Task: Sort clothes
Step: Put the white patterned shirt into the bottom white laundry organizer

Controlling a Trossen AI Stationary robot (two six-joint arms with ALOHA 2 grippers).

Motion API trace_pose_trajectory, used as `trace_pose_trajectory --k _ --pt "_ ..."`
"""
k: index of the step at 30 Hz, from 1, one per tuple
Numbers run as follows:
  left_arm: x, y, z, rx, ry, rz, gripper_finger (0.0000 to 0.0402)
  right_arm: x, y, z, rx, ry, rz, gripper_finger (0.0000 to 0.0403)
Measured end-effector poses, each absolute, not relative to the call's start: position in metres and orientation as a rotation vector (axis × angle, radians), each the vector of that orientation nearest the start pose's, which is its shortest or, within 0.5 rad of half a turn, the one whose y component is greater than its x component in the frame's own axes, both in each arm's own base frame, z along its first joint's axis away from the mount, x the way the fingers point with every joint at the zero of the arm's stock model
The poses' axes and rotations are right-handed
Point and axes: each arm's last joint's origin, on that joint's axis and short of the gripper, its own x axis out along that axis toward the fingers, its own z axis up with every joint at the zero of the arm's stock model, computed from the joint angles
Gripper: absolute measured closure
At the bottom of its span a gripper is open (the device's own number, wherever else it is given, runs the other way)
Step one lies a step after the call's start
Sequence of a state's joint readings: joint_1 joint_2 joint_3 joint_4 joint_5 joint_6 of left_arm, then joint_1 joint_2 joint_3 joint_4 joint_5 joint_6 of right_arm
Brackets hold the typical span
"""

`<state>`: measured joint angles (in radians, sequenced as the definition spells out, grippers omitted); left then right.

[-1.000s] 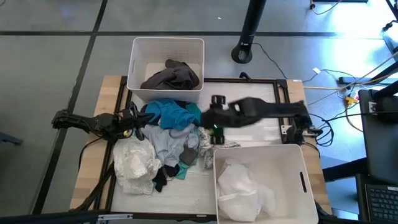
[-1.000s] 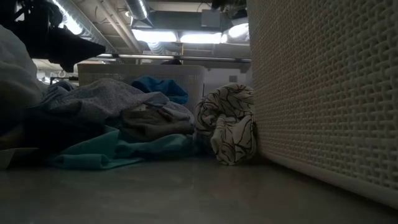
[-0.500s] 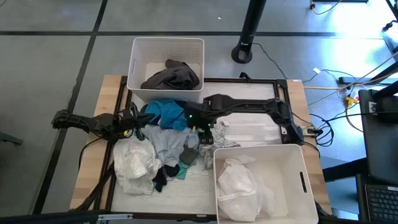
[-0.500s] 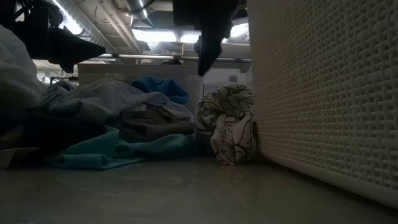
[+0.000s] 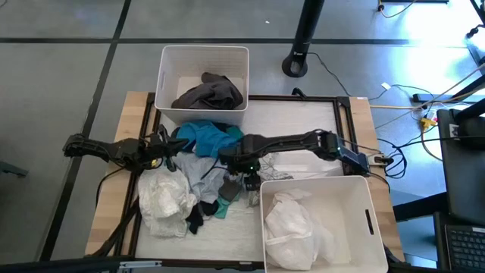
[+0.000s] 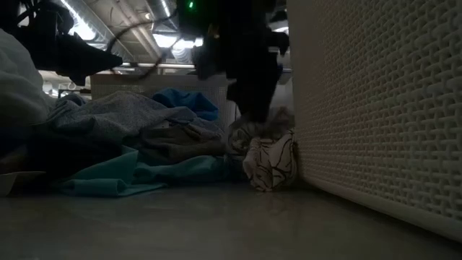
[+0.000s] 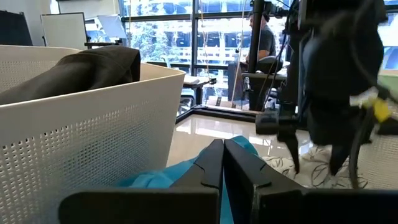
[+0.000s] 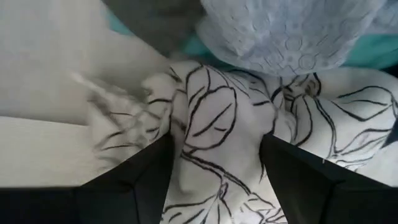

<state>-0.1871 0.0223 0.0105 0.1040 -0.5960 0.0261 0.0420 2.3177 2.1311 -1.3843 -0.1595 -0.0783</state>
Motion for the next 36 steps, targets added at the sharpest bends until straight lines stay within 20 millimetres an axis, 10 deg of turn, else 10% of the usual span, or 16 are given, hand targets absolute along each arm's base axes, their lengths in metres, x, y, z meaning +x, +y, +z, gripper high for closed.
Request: trace_pose_trajectory --k 19,27,36 --pt "0.095 -0.001 0.174 -0.006 -0.068 0.409 0.0398 0.473 0.032 0.123 -0.258 1.669 0.284 0.0194" --pt "0.095 -0.001 0.173 -0.01 -0.065 0.409 0.0398 0.475 0.031 0.124 -0.327 1.665 0.264 0.0369" --pt "0.095 -0.001 0.174 -0.019 -0.072 0.409 0.0398 0.474 0.026 0.155 -0.586 1.777 0.101 0.0357"
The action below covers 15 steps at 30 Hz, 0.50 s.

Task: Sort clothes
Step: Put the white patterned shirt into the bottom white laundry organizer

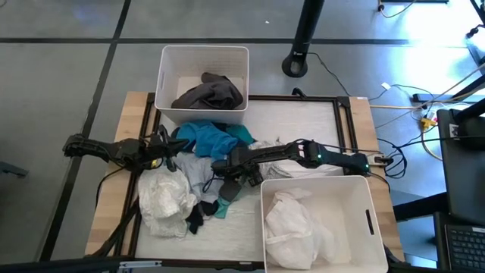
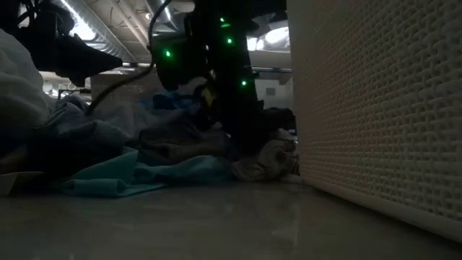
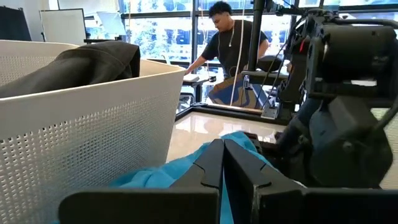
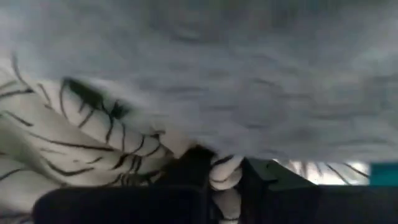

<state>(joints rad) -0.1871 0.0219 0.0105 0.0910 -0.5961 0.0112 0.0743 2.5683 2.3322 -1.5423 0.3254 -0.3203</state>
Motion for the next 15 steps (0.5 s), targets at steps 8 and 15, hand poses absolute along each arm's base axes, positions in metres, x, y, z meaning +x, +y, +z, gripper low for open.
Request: trace_pose_trajectory --k 8,15 --pt "0.095 -0.001 0.173 -0.02 -0.065 0.409 0.0398 0.459 0.022 0.218 -0.707 1.662 -0.121 0.037" --pt "0.095 -0.001 0.172 -0.014 -0.058 0.409 0.0398 0.439 0.027 0.28 -0.732 1.509 -0.236 0.0367"
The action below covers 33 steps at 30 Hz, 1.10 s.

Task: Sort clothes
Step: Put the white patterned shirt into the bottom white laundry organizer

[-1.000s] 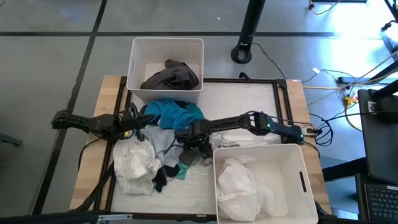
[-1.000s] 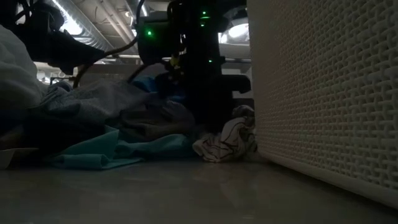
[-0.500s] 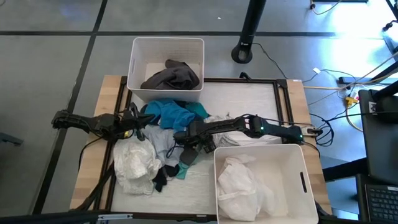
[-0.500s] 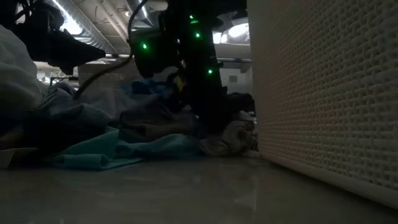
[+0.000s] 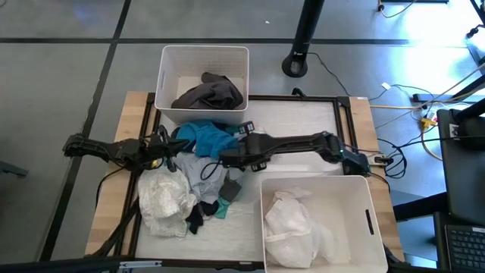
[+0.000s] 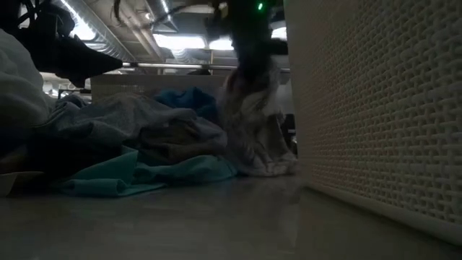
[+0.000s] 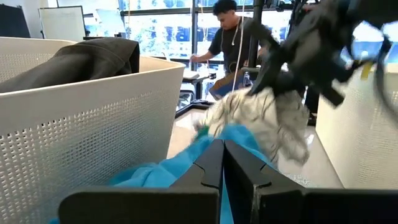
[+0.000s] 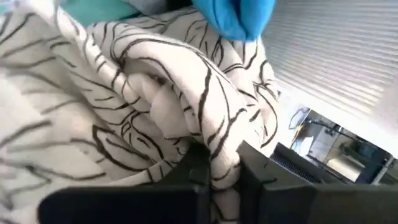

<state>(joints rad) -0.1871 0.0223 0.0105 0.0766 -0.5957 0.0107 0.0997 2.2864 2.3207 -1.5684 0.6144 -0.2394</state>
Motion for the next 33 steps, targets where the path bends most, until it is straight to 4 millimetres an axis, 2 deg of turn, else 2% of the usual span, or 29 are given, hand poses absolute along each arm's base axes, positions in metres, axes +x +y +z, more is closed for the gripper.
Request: trace_pose_trajectory --k 3,10,17,25,33 --pt "0.095 -0.001 0.172 -0.014 -0.057 0.408 0.0398 0.428 0.031 0.303 -0.734 1.449 -0.268 0.0366" --pt "0.095 -0.001 0.172 -0.015 -0.051 0.409 0.0398 0.39 0.036 0.367 -0.685 1.275 -0.344 0.0363" --pt "0.095 -0.001 0.172 -0.018 -0.051 0.409 0.0398 0.338 0.054 0.425 -0.641 1.076 -0.376 0.0362" --pt "0.095 -0.001 0.172 -0.019 -0.051 0.409 0.0398 0.276 0.086 0.471 -0.577 0.872 -0.29 0.0362" --pt "0.095 -0.001 0.171 -0.016 -0.049 0.409 0.0398 0.222 0.129 0.493 -0.463 0.714 -0.141 0.0362"
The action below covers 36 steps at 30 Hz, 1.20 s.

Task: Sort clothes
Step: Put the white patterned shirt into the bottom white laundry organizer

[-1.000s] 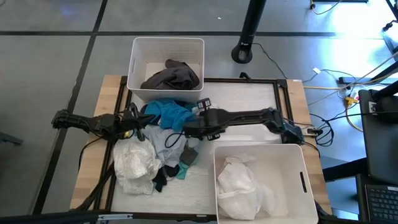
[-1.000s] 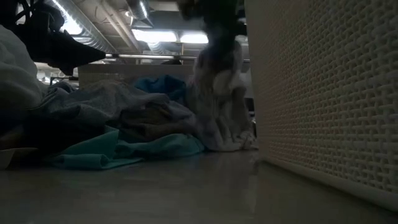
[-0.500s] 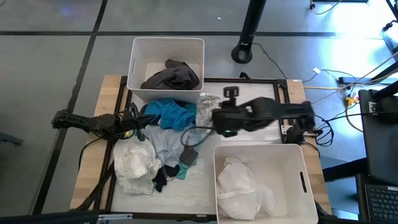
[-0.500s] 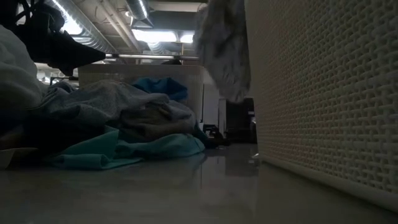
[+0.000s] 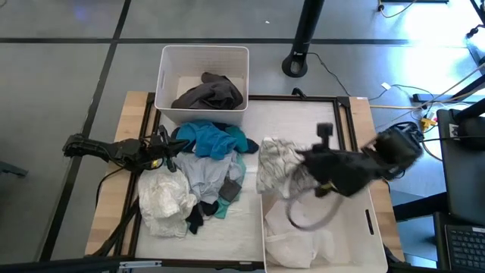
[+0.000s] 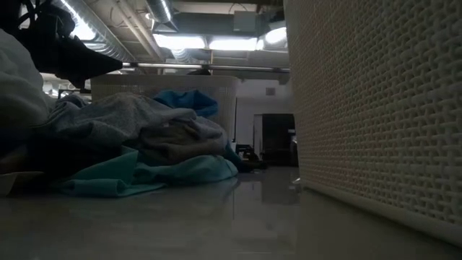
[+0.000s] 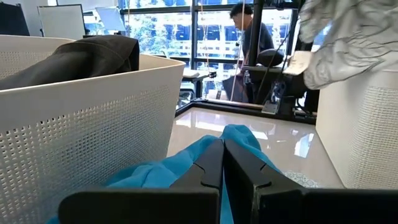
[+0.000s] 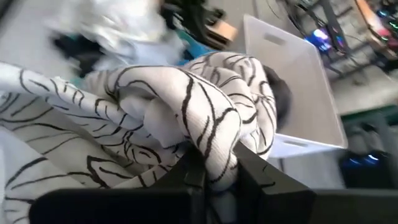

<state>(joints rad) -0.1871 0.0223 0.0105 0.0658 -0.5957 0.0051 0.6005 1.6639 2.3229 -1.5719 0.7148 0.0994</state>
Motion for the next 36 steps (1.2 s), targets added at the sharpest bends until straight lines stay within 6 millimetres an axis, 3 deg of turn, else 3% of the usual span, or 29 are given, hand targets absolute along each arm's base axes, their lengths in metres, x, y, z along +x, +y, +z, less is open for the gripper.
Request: trace_pose_trajectory --k 5,9,13,19,24,28,32,36 --pt "0.095 -0.001 0.172 -0.014 -0.049 0.409 0.0398 0.2 0.161 0.492 -0.398 0.672 -0.042 0.0362" --pt "0.095 -0.001 0.172 -0.006 -0.048 0.409 0.0398 0.189 0.186 0.476 -0.343 0.692 -0.024 0.0362" --pt "0.095 -0.001 0.172 -0.007 -0.049 0.409 0.0398 0.181 0.212 0.445 -0.281 0.756 -0.043 0.0362" --pt "0.095 -0.001 0.172 -0.017 -0.056 0.409 0.0398 0.165 0.24 0.381 -0.218 0.878 -0.15 0.0361" --pt "0.094 -0.001 0.176 -0.041 -0.094 0.408 0.0398 0.147 0.247 0.32 -0.14 1.072 -0.272 0.036" --pt "0.094 -0.001 0.176 -0.055 -0.098 0.407 0.0398 0.136 0.241 0.281 -0.094 1.269 -0.398 0.0356" --pt "0.094 -0.001 0.176 -0.06 -0.102 0.407 0.0398 0.13 0.235 0.262 -0.086 1.424 -0.454 0.0325" --pt "0.094 -0.001 0.176 -0.083 -0.108 0.406 0.0394 0.13 0.233 0.259 -0.13 1.435 -0.439 0.0291"
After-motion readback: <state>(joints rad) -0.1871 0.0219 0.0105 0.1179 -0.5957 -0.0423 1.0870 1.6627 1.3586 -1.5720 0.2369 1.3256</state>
